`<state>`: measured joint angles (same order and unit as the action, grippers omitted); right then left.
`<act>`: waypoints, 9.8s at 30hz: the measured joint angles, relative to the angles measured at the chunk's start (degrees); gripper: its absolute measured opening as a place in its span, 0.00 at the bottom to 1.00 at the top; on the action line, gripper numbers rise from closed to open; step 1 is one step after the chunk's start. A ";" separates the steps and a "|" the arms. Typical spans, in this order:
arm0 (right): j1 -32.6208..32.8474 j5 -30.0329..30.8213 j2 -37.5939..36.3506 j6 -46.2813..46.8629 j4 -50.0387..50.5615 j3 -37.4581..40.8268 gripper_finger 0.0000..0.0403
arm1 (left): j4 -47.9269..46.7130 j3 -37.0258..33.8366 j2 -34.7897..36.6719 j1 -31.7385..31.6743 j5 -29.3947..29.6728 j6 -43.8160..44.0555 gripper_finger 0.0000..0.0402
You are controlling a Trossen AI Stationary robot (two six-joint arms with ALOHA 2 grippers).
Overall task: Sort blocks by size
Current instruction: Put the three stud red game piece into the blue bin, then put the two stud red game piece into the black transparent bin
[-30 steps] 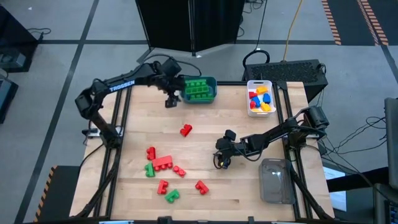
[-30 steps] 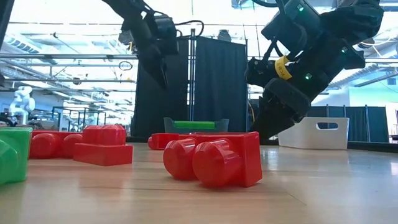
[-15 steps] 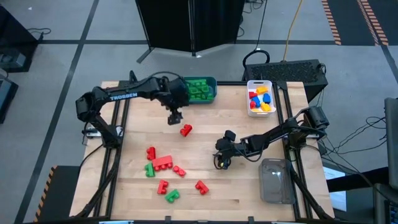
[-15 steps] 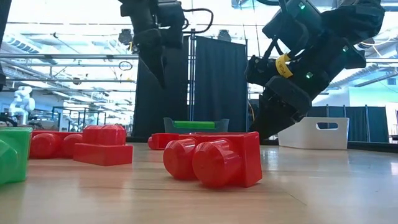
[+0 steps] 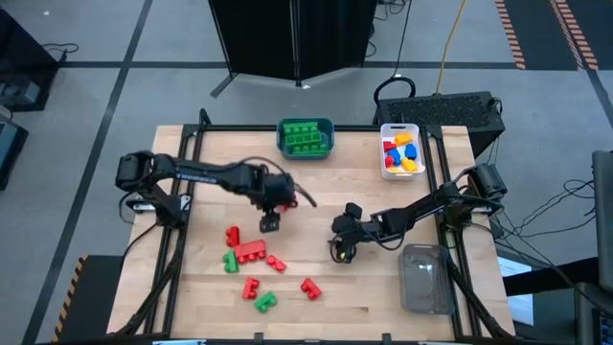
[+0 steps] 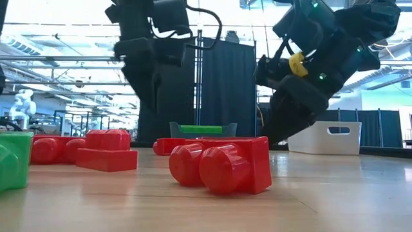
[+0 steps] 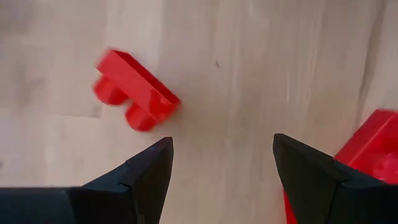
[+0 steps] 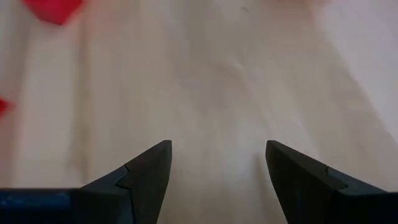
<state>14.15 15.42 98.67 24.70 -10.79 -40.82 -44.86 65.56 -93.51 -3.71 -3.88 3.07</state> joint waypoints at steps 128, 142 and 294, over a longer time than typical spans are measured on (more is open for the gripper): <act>0.71 -5.99 18.68 -19.02 24.23 -34.95 0.74 | 47.96 -37.73 9.30 35.23 34.87 30.35 0.45; 3.89 3.15 16.74 -11.12 21.41 -28.06 0.74 | 57.18 -33.50 9.46 26.94 34.04 12.75 0.45; -9.21 -3.22 -5.99 -15.69 -20.55 7.60 0.74 | 5.32 21.29 -2.62 -28.73 1.69 -21.53 0.80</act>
<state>4.94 12.20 92.68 9.00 -31.35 -33.22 -39.54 86.85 -96.14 -32.44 -2.19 -18.46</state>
